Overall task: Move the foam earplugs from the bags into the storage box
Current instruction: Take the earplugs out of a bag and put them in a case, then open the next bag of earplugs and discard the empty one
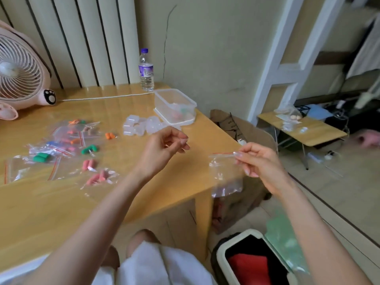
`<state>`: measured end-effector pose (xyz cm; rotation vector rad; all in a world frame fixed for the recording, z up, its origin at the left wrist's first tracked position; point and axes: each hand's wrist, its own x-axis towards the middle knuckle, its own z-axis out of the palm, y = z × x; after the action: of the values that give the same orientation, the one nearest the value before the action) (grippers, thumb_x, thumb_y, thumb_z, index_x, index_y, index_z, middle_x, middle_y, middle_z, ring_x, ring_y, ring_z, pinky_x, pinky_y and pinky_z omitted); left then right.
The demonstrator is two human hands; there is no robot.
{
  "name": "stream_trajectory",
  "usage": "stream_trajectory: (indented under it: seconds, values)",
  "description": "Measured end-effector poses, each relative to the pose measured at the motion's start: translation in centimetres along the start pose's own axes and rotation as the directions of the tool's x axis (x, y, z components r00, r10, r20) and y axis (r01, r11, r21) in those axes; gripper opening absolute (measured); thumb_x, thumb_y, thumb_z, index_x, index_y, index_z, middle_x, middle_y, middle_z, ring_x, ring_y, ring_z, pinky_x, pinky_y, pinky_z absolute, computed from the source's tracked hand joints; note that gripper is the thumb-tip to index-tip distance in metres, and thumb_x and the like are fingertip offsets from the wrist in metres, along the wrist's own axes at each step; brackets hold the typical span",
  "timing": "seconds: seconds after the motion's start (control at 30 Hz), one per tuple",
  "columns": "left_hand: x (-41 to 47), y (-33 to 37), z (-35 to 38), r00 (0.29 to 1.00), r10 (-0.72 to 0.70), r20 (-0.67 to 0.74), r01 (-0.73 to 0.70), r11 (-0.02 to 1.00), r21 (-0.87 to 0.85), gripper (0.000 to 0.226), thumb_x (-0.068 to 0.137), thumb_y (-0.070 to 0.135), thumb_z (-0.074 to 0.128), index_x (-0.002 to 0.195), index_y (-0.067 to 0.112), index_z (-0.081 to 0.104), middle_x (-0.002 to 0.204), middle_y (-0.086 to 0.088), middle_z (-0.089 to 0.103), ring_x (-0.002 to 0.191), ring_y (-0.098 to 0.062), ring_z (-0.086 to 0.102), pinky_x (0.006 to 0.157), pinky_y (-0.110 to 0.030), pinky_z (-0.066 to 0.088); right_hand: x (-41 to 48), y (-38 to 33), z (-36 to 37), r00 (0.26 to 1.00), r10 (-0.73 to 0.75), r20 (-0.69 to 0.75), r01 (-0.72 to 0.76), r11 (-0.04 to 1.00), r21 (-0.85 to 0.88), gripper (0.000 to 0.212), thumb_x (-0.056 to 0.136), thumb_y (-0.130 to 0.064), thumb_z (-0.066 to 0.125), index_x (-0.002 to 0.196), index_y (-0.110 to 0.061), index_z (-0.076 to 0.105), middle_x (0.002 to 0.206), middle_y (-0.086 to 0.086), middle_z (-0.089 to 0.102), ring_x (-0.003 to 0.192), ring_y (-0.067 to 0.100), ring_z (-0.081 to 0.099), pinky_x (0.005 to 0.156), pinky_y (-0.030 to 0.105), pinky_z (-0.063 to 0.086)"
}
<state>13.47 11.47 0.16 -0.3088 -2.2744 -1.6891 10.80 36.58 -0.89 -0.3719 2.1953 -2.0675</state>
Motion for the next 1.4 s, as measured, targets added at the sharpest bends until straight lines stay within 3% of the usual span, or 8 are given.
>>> stream_trajectory:
  seconds: [0.2,0.4,0.57,0.7,0.8,0.97,1.13,1.4]
  values:
    - [-0.2,-0.4,3.8,0.997,0.013,0.070,-0.015,0.999,0.033,0.006,0.090,0.006,0.058,0.092,0.000,0.061,0.080,-0.011,0.070,0.071,-0.014,0.063,0.066,-0.016,0.048,-4.7,7.1,-6.3,0.971,0.210,-0.113,-0.228,0.957,-0.182,0.001,0.082,0.003,0.064,0.082,0.002,0.064,0.064,0.011,0.066,0.043,0.013,0.048,0.038,0.019,0.035]
    - [-0.2,-0.9,5.7,0.994,0.012,0.106,-0.022,0.996,0.088,0.007,0.090,0.007,0.058,0.087,0.012,0.061,0.080,-0.004,0.069,0.072,-0.010,0.062,0.070,-0.019,0.049,-8.2,19.4,-9.9,0.842,0.325,-0.431,-0.490,0.796,-0.355,0.016,0.079,0.010,0.063,0.072,-0.004,0.066,0.052,0.003,0.062,0.038,0.012,0.050,0.042,0.021,0.042]
    - [0.1,-0.7,6.4,0.992,0.011,0.127,-0.027,0.992,0.121,0.014,0.090,0.005,0.057,0.084,0.018,0.060,0.079,0.000,0.068,0.071,-0.008,0.061,0.072,-0.020,0.049,-10.7,26.6,-10.7,0.749,0.335,-0.571,-0.632,0.620,-0.465,0.033,0.079,-0.001,0.059,0.055,-0.023,0.059,0.061,-0.001,0.063,0.058,0.021,0.060,0.059,0.031,0.051]
    - [0.3,-0.6,6.7,0.991,0.011,0.135,-0.031,0.989,0.146,0.014,0.091,0.007,0.057,0.084,0.019,0.060,0.079,0.002,0.069,0.074,-0.011,0.063,0.075,-0.026,0.051,-11.5,29.6,-11.0,0.723,0.386,-0.573,-0.681,0.538,-0.497,0.012,0.081,-0.004,0.061,0.081,-0.012,0.069,0.088,0.011,0.071,0.086,0.031,0.066,0.074,0.033,0.051]
    - [0.3,-0.5,6.7,0.989,0.008,0.148,-0.031,0.988,0.153,0.012,0.091,0.007,0.056,0.086,0.016,0.061,0.079,0.003,0.069,0.074,-0.012,0.063,0.077,-0.027,0.051,-11.3,29.8,-10.6,0.735,0.395,-0.551,-0.674,0.515,-0.530,0.019,0.082,-0.012,0.066,0.100,-0.006,0.068,0.101,0.012,0.070,0.098,0.029,0.064,0.074,0.027,0.042]
    - [0.4,-0.1,6.8,0.986,0.020,0.164,-0.044,0.988,0.146,0.013,0.091,0.006,0.056,0.085,0.017,0.061,0.080,0.002,0.070,0.075,-0.012,0.064,0.078,-0.028,0.052,-7.9,24.9,-9.8,0.775,0.310,-0.551,-0.571,0.717,-0.400,0.017,0.082,-0.004,0.061,0.083,-0.018,0.071,0.092,0.010,0.071,0.088,0.029,0.068,0.084,0.038,0.053]
    - [0.4,0.3,6.6,0.985,0.032,0.170,-0.056,0.989,0.135,0.006,0.091,0.008,0.057,0.090,0.013,0.061,0.082,0.000,0.069,0.074,-0.010,0.064,0.076,-0.025,0.051,-4.1,14.4,-8.5,0.850,0.114,-0.513,-0.299,0.908,-0.293,0.014,0.088,-0.002,0.060,0.090,-0.013,0.068,0.091,0.009,0.068,0.067,0.017,0.066,0.056,0.014,0.053]
    - [1.1,-0.8,3.5,0.998,0.032,0.057,-0.044,0.973,0.227,0.011,0.087,0.018,0.063,0.098,0.018,0.060,0.101,0.003,0.065,0.086,-0.022,0.064,0.082,-0.038,0.052,1.4,-0.2,-3.1,0.850,-0.279,-0.447,0.056,0.892,-0.449,0.010,0.088,-0.015,0.061,0.091,-0.022,0.069,0.088,-0.005,0.069,0.070,0.008,0.067,0.071,0.029,0.057]
